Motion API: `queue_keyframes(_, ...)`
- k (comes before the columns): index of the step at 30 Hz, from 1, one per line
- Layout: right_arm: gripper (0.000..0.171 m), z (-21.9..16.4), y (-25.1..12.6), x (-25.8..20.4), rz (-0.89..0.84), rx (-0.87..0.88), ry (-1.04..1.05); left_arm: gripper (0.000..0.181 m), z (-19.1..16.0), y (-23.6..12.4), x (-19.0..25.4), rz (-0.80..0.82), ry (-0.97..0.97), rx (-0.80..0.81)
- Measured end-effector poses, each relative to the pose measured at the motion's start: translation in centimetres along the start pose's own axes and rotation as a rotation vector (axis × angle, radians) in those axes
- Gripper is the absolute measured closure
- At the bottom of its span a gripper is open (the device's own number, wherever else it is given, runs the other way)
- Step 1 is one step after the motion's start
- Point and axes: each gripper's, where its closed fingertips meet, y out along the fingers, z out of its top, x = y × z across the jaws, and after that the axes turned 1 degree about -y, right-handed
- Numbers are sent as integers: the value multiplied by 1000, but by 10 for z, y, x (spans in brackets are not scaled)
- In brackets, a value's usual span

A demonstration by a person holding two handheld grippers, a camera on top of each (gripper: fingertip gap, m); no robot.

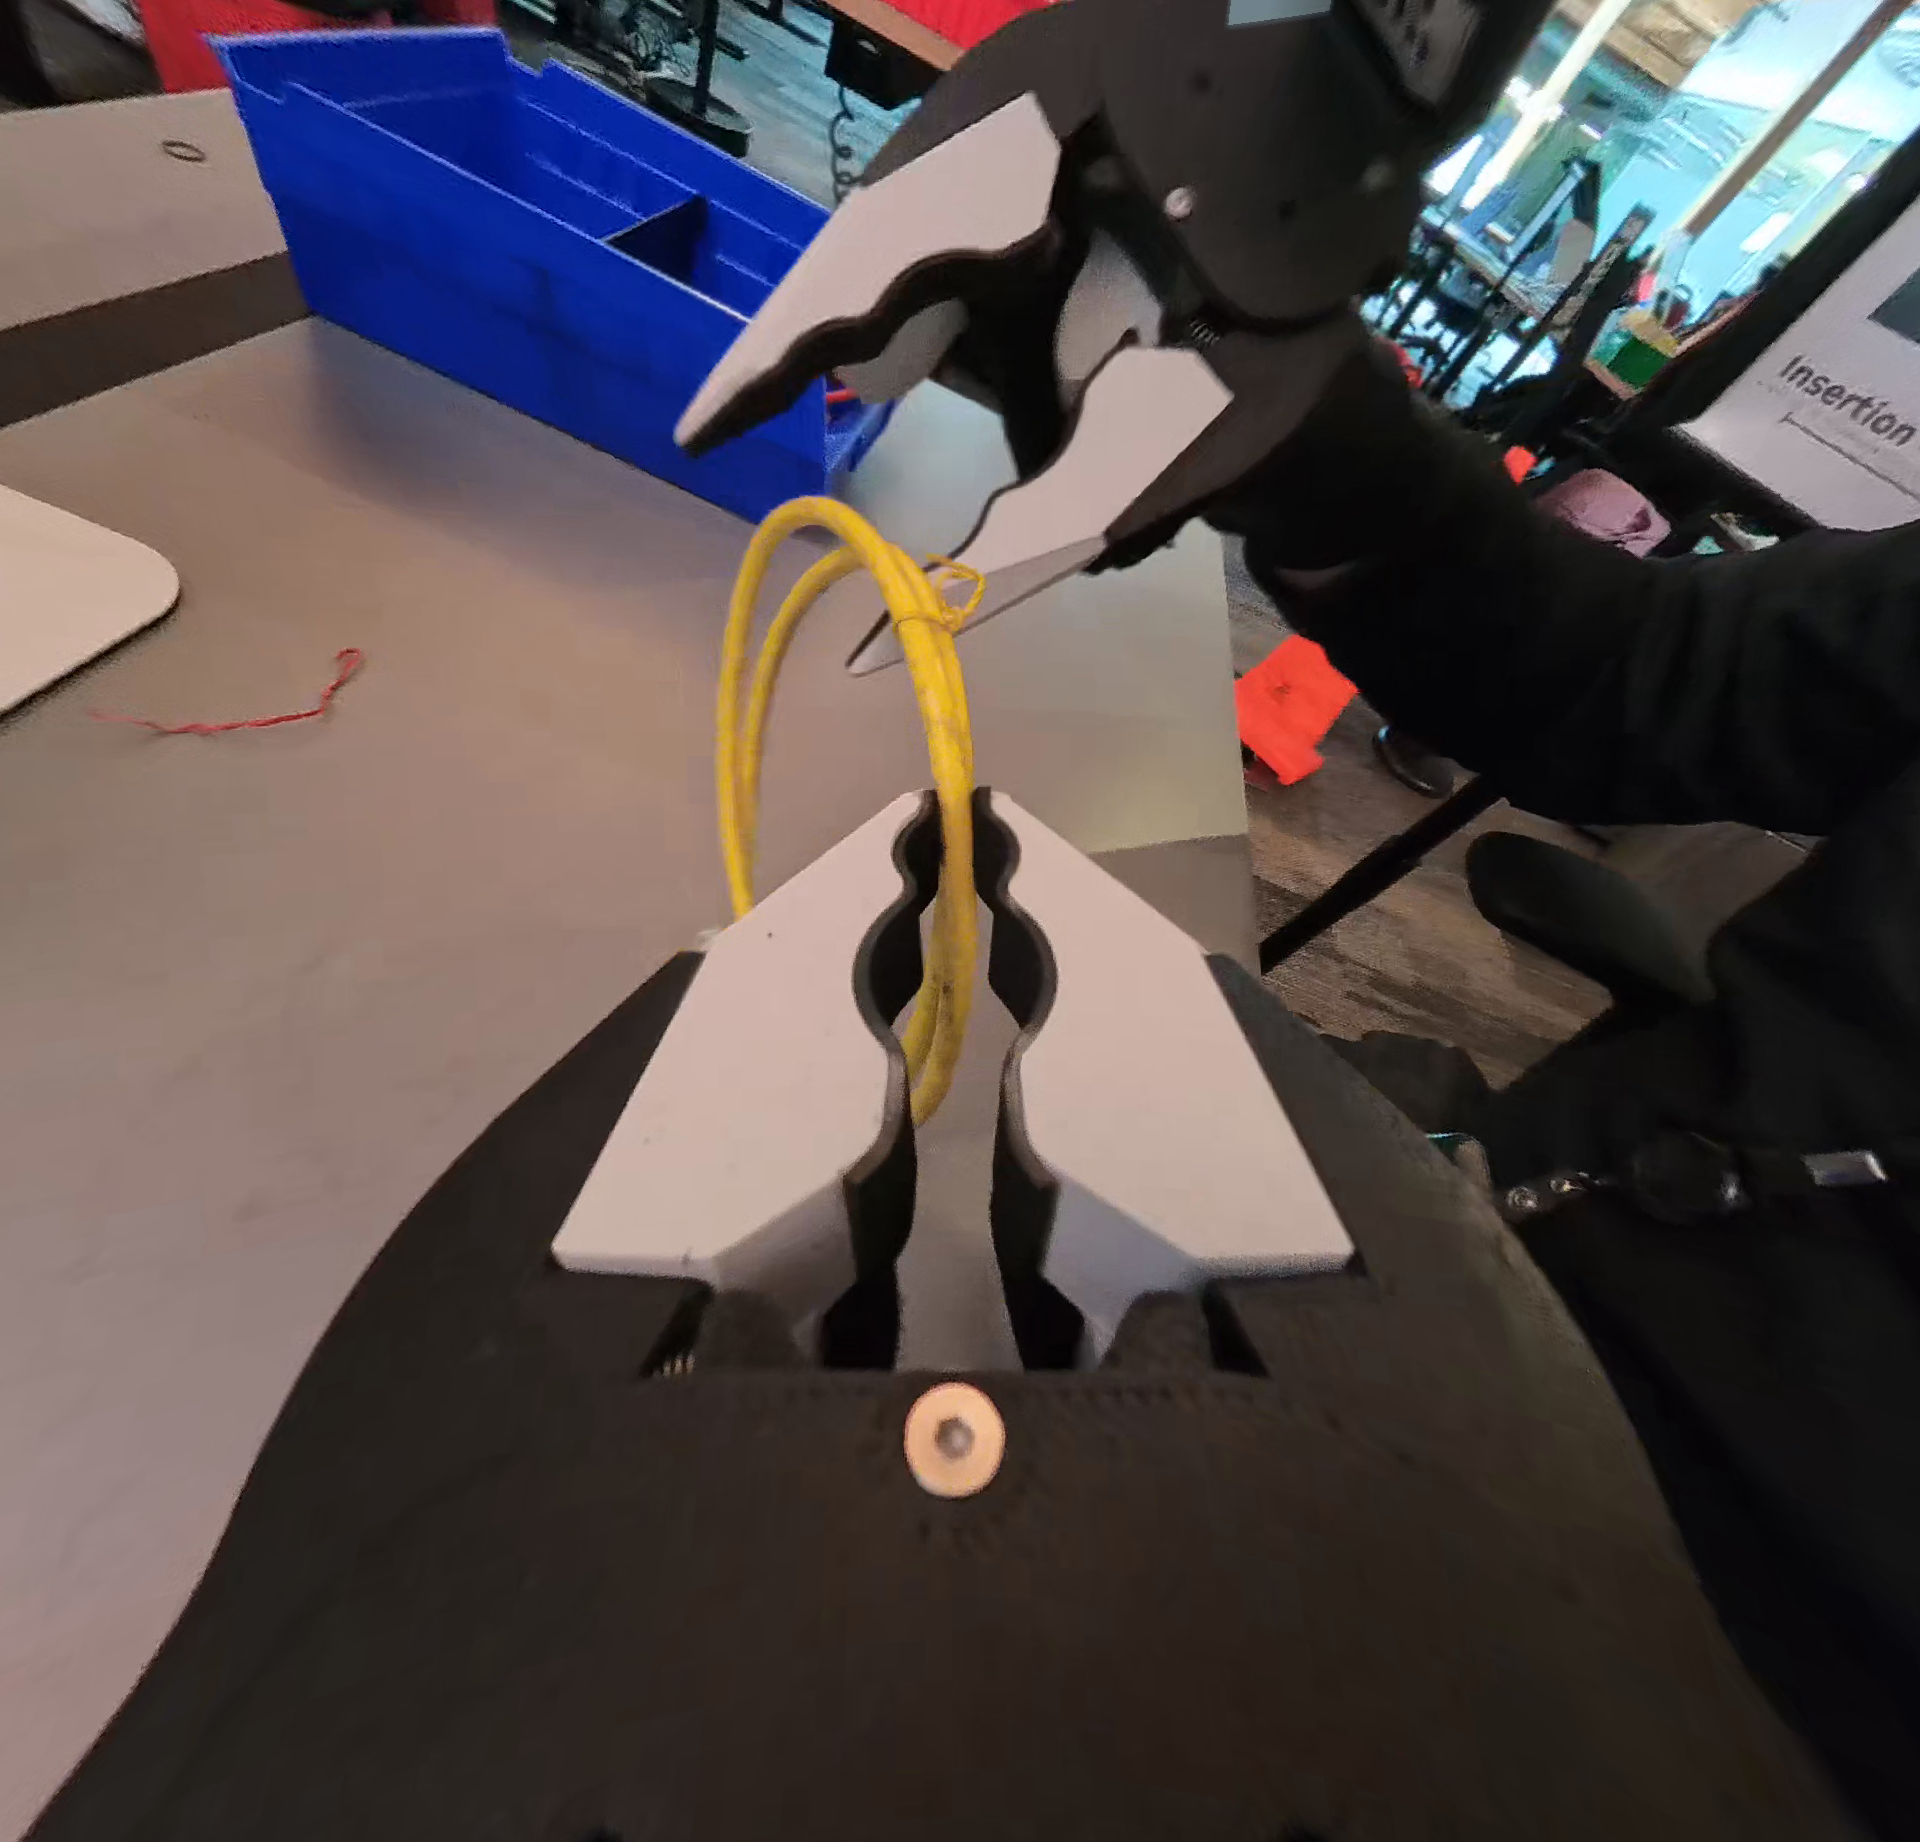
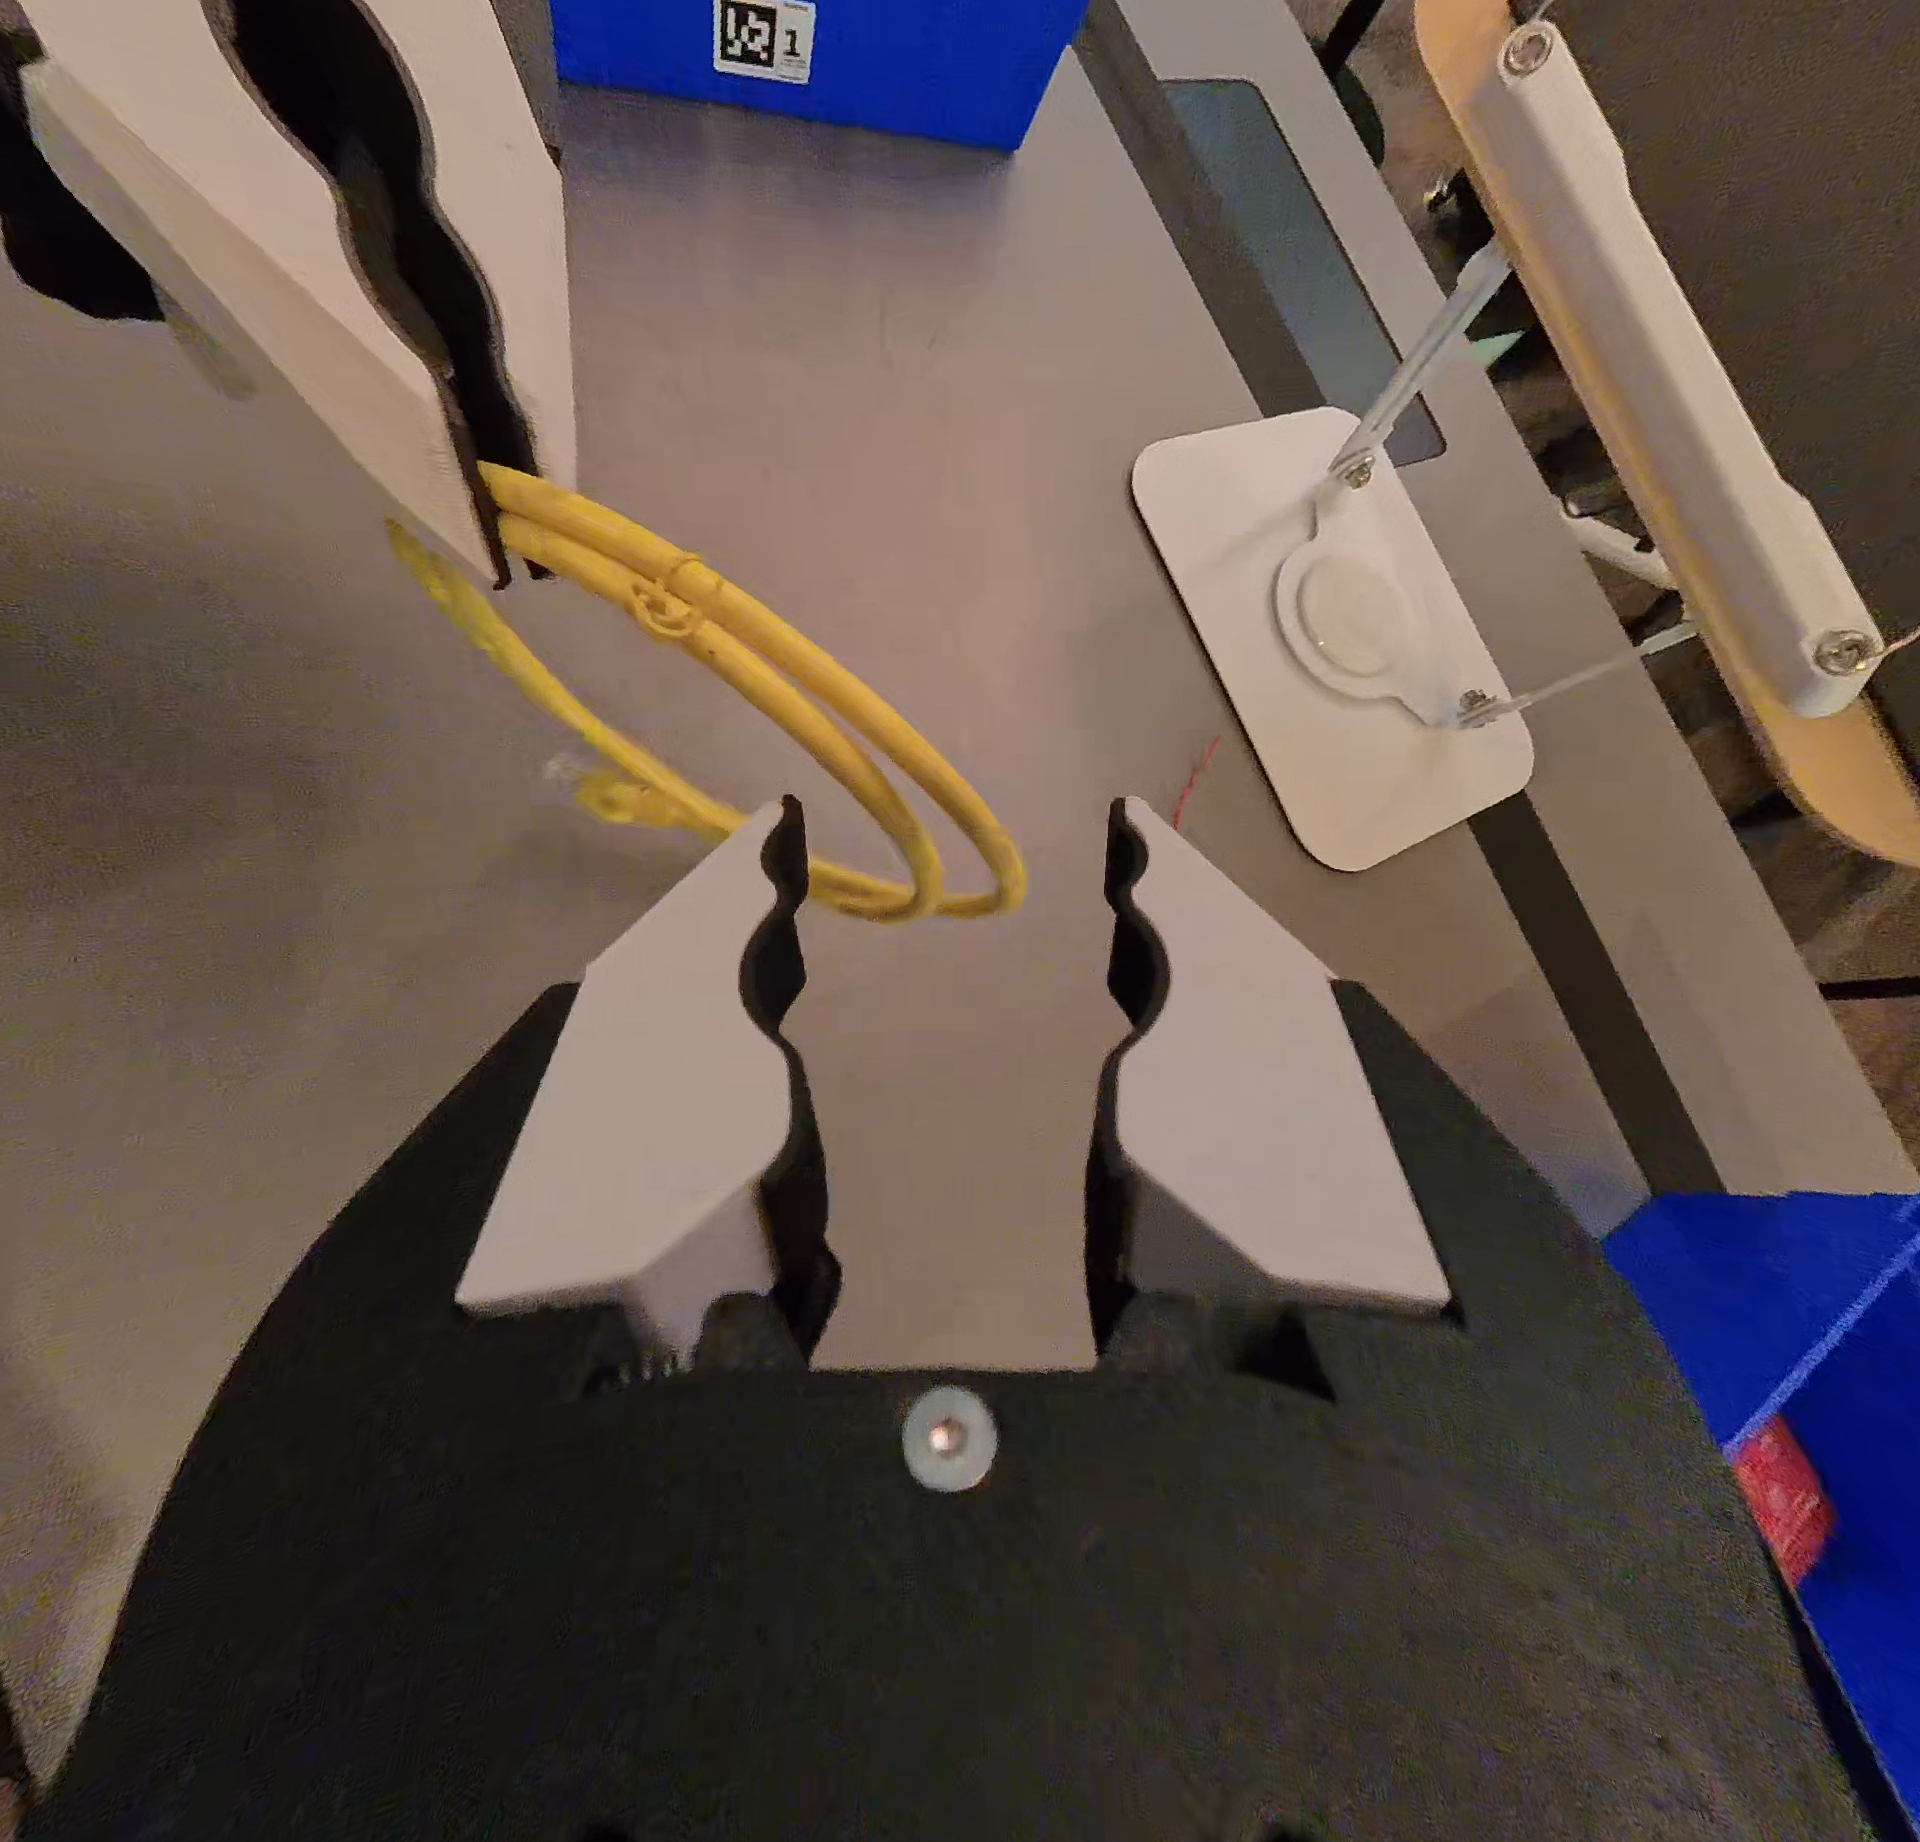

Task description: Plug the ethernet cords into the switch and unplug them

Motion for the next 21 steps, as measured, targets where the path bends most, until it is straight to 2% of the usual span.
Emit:
queue_keyframes(2,117,0,9,-2,-4,18,-52,178,0,2,3,-10,-5,-10)
queue_keyframes(3,126,-1,13,-4,-11,19,-74,178,0,3,5,-24,-8,-9)
queue_keyframes(4,138,-3,16,-5,-15,8,-91,178,1,3,7,-34,-11,0)
queue_keyframes(5,162,-5,18,-7,-20,-4,-113,178,2,3,9,-46,-17,11)
queue_keyframes(8,169,-7,18,-10,-34,-32,-112,177,7,-3,5,-36,-3,43)
queue_keyframes(10,171,-4,14,-9,-53,-38,-130,136,8,-5,2,-4,29,21)
queue_keyframes(11,171,-2,12,-11,-56,-44,-144,126,7,-3,0,28,57,-9)
queue_keyframes(12,171,1,11,-13,-54,-46,-161,126,3,0,2,50,93,-51)
queue_keyframes(14,171,10,11,-20,-50,-44,-198,141,-3,10,12,49,148,-100)
queue_keyframes(15,171,14,12,-22,-60,-47,-221,177,-4,13,16,52,167,-102)
queue_keyframes(18,164,18,10,-19,-116,-56,-289,181,-6,11,15,44,137,-103)
queue_keyframes(21,125,21,2,-12,-124,-18,-231,181,14,-4,12,-13,31,38)
